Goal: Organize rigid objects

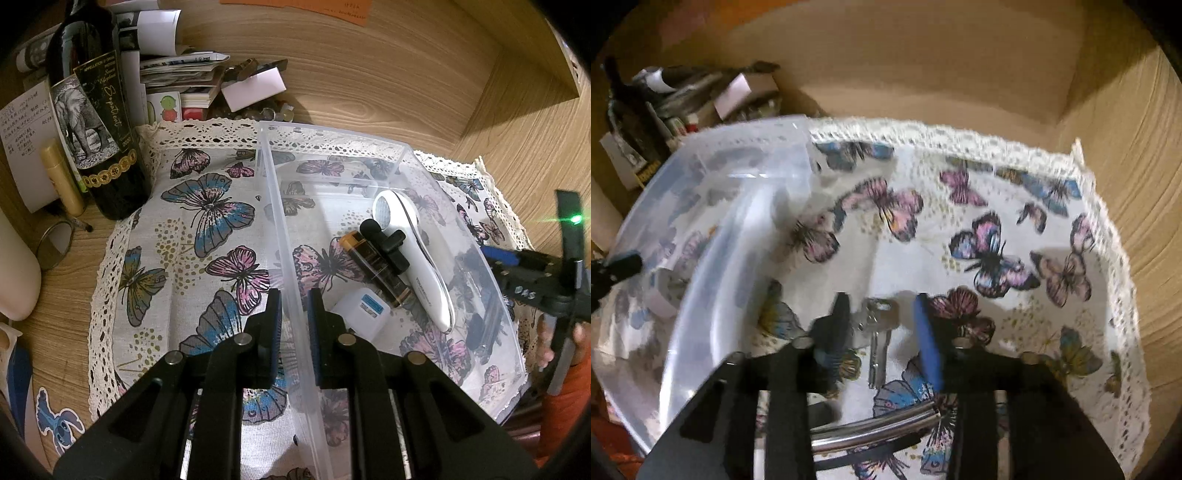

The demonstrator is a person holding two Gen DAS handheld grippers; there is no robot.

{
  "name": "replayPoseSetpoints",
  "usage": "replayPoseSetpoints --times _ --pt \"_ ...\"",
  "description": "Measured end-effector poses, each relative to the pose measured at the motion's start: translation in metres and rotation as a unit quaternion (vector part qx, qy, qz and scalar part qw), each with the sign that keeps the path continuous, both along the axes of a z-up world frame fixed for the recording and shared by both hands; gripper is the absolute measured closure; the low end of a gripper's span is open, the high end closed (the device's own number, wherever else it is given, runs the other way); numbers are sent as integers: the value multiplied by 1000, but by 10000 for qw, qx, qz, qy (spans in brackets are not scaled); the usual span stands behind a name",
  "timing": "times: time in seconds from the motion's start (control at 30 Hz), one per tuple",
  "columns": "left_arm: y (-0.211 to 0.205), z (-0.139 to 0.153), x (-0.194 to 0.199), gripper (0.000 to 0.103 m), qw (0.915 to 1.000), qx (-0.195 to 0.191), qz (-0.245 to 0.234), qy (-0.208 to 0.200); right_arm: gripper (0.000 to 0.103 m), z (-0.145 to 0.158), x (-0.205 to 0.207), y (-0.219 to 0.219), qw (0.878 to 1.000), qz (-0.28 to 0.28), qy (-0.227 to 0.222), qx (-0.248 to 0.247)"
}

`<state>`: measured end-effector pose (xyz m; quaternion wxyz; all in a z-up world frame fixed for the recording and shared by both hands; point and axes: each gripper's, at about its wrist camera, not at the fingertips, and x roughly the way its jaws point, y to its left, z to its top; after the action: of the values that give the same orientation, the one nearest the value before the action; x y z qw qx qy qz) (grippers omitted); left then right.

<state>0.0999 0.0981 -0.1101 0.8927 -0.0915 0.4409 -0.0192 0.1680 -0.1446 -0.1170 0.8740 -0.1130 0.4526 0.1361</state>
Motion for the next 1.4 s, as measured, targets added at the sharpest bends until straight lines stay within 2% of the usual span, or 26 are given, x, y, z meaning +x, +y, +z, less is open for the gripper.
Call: replayPoseSetpoints --times 0.07,0.17,0.27,0.53,0.67,0.9,1.13,1.4 --pt "0 0 0 90 10000 -3 1 0 68 -9 6 -2 9999 -59 158 24" --pt "0 0 0 90 10000 -2 2 2 70 -9 9 -6 9997 -60 139 179" --pt "1 0 0 90 10000 -3 1 -3 81 -10 7 -2 9998 50 120 178" --pt "0 0 0 90 10000 17 -9 6 81 -9 3 3 10000 49 -51 33" --pt "0 0 0 90 10000 4 2 -1 81 8 -4 2 9995 72 -303 90" --pt "0 0 0 90 10000 5 -1 2 81 54 -20 6 9951 193 -916 318" --pt "0 0 0 90 10000 6 -4 1 81 95 -42 24 9856 619 -1466 567" --pt "0 0 0 90 10000 10 -3 1 81 106 -61 59 9753 1254 -1659 742"
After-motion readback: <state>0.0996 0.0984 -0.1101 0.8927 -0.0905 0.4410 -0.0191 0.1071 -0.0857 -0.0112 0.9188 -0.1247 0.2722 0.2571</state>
